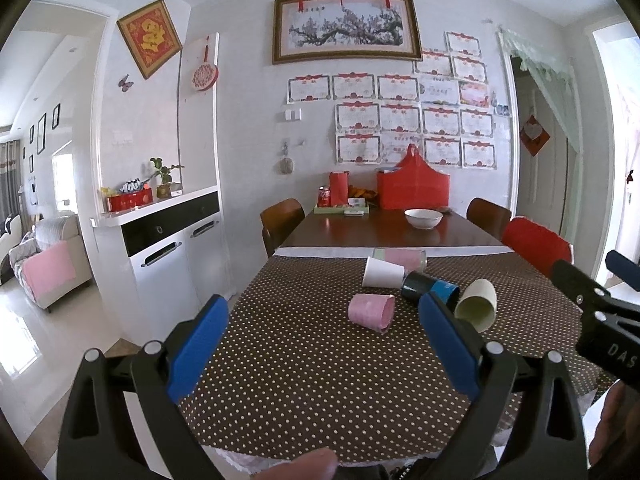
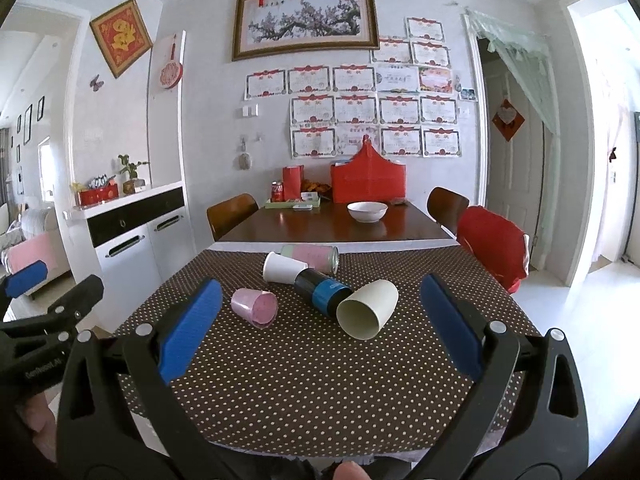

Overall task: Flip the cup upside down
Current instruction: 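Move the right tool forward toward the black-and-blue CoolTowel can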

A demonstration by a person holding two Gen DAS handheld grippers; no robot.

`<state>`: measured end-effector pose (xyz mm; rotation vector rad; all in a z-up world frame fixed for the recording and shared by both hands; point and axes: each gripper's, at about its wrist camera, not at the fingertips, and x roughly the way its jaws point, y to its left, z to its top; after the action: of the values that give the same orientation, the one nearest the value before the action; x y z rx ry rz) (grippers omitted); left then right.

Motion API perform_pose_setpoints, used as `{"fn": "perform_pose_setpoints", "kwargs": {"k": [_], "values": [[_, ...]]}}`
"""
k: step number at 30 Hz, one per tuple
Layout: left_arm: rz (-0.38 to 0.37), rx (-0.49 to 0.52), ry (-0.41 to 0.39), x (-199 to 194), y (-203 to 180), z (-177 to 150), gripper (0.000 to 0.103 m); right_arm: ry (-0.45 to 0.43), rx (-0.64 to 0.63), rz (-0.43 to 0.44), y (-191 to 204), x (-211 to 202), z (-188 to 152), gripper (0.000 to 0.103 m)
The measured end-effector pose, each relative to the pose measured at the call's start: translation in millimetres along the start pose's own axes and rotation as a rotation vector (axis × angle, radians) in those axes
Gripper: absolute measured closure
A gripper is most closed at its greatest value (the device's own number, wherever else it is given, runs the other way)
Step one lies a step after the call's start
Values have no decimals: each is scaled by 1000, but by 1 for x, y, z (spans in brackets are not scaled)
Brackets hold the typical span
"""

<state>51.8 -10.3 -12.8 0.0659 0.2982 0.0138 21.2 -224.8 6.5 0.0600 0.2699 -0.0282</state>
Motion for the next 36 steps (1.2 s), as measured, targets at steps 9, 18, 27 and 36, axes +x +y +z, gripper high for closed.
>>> {"fn": "perform_pose_setpoints", "kwargs": {"k": [9, 18, 27, 36], "values": [[-16, 44, 81, 84, -22, 8, 8, 98, -15, 21, -19, 70, 2, 6], [-25, 68, 174, 160, -37, 26, 8, 221, 0, 47, -43, 150, 10, 6], [-57, 54, 265, 238, -51, 46, 8, 296, -6, 50, -53, 214, 20, 6], [-98, 103, 362, 306, -76, 46, 8, 411, 1, 78, -68, 274, 12, 6]]}}
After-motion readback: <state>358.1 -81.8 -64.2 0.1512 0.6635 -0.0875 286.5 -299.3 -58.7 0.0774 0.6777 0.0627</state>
